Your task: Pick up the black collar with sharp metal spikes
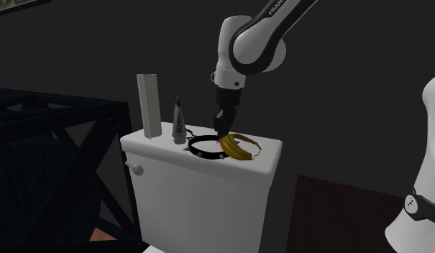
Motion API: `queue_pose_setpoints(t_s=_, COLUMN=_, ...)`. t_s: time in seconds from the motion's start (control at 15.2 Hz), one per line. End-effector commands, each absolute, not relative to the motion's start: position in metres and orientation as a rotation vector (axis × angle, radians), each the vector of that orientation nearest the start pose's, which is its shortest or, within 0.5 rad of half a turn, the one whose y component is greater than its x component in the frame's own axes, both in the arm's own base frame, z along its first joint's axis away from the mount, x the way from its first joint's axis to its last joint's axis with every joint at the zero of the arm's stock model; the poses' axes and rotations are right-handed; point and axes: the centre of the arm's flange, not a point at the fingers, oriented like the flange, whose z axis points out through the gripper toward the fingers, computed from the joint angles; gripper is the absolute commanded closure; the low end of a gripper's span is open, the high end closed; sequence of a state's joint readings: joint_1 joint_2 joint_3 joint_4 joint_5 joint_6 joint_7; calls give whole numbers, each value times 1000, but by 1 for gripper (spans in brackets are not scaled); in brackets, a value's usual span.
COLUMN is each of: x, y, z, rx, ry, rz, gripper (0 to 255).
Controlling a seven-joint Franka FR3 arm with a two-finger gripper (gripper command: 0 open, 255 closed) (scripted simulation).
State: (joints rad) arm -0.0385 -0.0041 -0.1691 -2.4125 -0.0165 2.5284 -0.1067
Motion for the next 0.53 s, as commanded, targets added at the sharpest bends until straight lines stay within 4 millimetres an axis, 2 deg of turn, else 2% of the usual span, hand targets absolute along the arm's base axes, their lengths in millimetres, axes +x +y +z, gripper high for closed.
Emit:
queue_pose_setpoints(t_s=0.0, x=489, y=-103, z=323, rx=-3161, ry=139, rz=-185, gripper=255)
queue_pose_setpoints(t_s=0.07, x=489, y=-103, z=324, rx=-3161, ry=139, rz=-185, gripper=255)
queue_pose_setpoints(t_s=0.46, x=489, y=-103, z=355, rx=-3161, ry=139, rz=-185, gripper=255)
